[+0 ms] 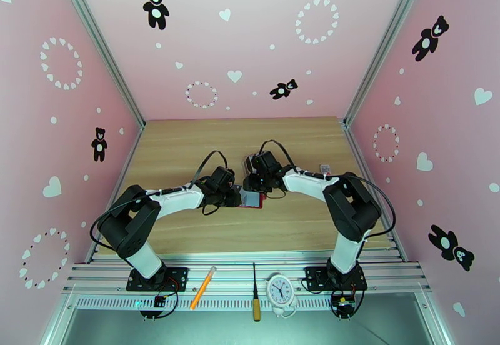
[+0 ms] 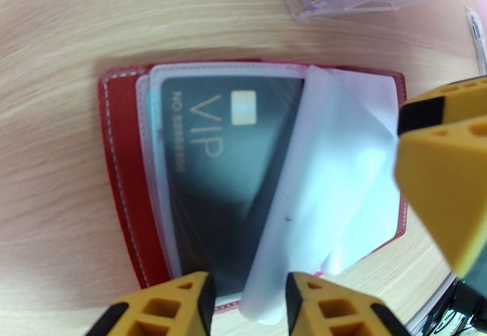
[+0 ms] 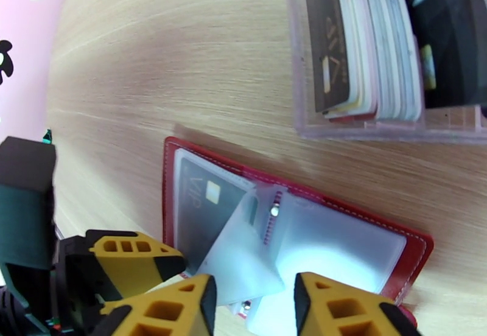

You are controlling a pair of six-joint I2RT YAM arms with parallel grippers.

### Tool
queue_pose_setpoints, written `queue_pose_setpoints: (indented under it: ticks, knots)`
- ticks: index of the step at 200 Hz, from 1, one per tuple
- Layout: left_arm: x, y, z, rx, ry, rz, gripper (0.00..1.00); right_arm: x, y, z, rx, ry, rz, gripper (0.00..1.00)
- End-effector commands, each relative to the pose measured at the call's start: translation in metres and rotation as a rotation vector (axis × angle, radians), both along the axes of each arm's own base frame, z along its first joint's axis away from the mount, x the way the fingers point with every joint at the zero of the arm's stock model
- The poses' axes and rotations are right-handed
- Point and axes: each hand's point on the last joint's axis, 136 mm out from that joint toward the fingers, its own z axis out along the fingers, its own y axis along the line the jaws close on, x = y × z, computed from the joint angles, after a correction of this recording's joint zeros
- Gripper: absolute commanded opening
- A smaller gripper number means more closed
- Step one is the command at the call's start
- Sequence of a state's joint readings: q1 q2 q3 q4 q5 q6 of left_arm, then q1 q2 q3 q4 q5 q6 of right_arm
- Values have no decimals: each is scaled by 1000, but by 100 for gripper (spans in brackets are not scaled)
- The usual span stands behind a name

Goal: Put the credit cards into the card holder

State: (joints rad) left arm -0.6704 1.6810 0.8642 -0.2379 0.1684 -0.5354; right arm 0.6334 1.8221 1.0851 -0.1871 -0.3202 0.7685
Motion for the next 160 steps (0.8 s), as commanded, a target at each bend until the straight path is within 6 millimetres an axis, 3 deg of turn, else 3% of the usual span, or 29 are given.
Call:
queue_pose_setpoints:
  ticks: [1,50,129,160]
  knots:
    - [-8,10,-10,59,34,-4,40,-4,0,-11,-2,27,6,42]
    - [-5,6,-4,54,25,-9,41,-5,13,-6,50,30,23,42]
    - [22,-15,46,-6,-58,-24,44,-1,23,14,119,12,8,42]
    - [24,-13,56,7,-76,-19,44,2,27,23,144,3,6,42]
